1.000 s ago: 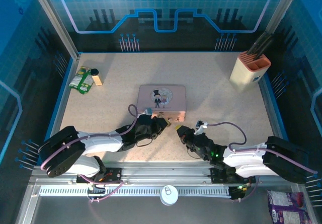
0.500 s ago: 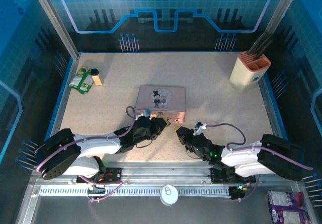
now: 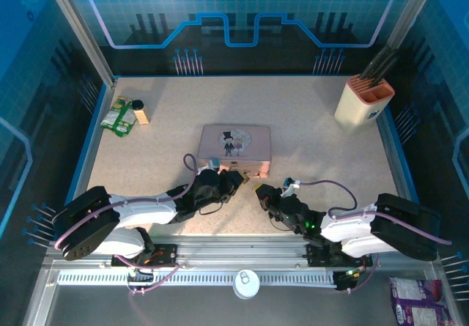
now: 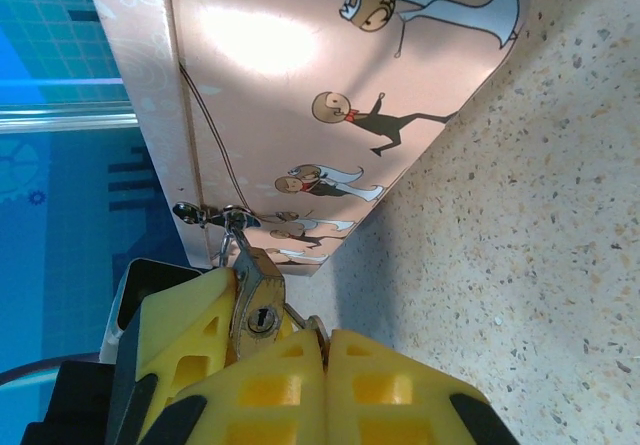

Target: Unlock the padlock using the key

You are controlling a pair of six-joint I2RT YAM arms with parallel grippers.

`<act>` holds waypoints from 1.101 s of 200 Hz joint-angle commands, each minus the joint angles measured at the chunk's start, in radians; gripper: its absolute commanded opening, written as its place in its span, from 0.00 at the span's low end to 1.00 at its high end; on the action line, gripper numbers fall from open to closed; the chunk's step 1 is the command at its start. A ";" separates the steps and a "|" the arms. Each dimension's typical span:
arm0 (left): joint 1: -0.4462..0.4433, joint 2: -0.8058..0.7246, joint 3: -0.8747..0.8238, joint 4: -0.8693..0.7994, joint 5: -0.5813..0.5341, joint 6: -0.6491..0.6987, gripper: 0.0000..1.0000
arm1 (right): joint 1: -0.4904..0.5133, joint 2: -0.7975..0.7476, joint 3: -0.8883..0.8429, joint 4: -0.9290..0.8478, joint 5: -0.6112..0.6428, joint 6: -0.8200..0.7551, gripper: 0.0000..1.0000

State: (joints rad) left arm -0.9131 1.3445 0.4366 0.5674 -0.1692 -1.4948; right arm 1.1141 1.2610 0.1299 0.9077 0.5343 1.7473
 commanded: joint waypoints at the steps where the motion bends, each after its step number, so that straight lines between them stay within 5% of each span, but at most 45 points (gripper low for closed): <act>1: -0.007 -0.001 0.006 0.121 -0.016 -0.003 0.00 | 0.016 0.005 -0.012 0.049 0.012 0.013 0.00; 111: -0.007 -0.008 -0.045 0.190 -0.050 0.004 0.00 | 0.024 -0.126 -0.005 -0.127 0.027 0.012 0.00; 220: -0.023 0.031 -0.043 0.275 -0.038 0.004 0.00 | 0.024 -0.016 -0.017 0.038 0.009 0.030 0.00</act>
State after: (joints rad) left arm -0.9234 1.3796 0.3889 0.7033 -0.1894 -1.4948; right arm 1.1210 1.2331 0.1230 0.8787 0.5220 1.7634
